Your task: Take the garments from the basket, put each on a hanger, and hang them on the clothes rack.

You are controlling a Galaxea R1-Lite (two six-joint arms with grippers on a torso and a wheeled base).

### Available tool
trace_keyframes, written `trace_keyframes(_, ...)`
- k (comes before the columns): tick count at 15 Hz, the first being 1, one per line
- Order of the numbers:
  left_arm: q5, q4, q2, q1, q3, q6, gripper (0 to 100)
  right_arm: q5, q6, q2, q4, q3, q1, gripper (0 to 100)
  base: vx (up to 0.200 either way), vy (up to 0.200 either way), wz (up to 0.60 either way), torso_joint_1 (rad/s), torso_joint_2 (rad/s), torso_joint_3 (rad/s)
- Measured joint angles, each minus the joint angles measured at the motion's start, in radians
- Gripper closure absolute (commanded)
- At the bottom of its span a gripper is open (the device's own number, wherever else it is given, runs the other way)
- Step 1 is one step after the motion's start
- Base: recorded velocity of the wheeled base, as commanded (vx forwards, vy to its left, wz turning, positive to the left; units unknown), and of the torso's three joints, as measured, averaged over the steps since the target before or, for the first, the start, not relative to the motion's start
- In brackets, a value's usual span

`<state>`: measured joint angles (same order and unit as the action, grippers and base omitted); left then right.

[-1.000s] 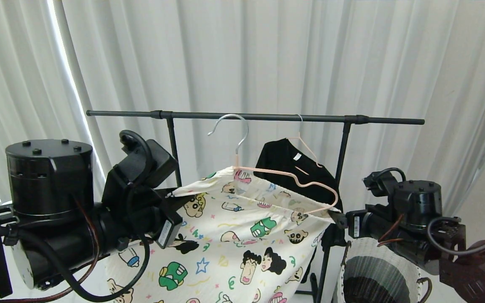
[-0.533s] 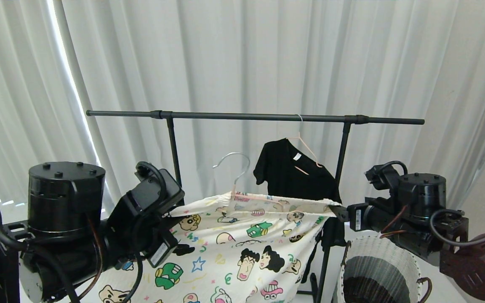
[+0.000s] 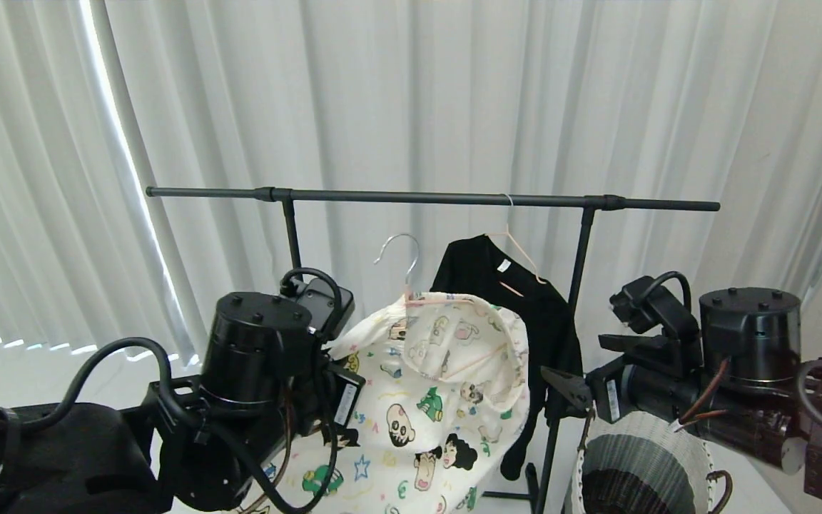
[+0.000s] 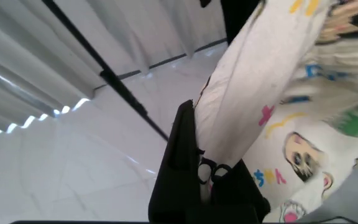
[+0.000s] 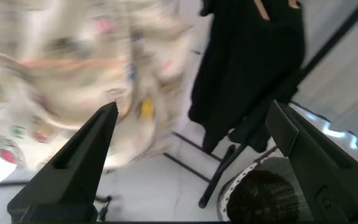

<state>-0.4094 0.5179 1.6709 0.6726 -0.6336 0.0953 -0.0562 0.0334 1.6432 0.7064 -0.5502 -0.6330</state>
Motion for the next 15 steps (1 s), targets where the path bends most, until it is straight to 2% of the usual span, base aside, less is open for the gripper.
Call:
trace_keyframes(2,0.000,0.009,0.017,0.042,-0.005,-0.027,100,0.005,-0.015,-0.044,-0.026,0.000,-0.023,0,0.000,0.000,0.00,0.000,0.00,0.000)
trace_keyframes(4,0.068,0.056,0.022,0.065,-0.005,-0.019,100,0.053,-0.082,-0.075,-0.030,0.000,-0.020,0,0.000,0.000,0.00,0.000,0.00,0.000)
trace_keyframes(5,0.106,0.063,0.020,0.070,-0.002,0.001,100,0.075,-0.106,-0.084,-0.035,0.001,-0.013,0,0.000,0.000,0.00,0.000,0.00,0.000)
trace_keyframes(7,0.225,0.066,0.013,0.050,0.008,0.130,100,0.164,-0.236,-0.106,-0.089,-0.002,0.006,0,0.000,0.000,0.00,0.000,0.00,0.000)
trace_keyframes(9,0.336,0.066,0.005,0.026,0.023,0.206,100,0.231,-0.307,-0.134,-0.210,-0.021,0.015,0,0.000,0.000,0.00,0.000,0.00,0.000)
trace_keyframes(11,0.426,0.069,-0.013,0.023,0.037,0.228,100,0.304,-0.360,-0.168,-0.359,-0.058,0.016,0,0.000,0.000,0.00,0.000,0.00,0.000)
trace_keyframes(13,0.474,0.116,-0.033,0.032,0.059,0.237,100,0.375,-0.383,-0.192,-0.510,-0.118,0.013,0,0.000,0.000,0.00,0.000,0.00,0.000)
trace_keyframes(15,0.498,0.200,-0.046,0.046,0.098,0.257,100,0.406,-0.397,-0.199,-0.619,-0.180,-0.004,0,0.000,0.000,0.00,0.000,0.00,0.000)
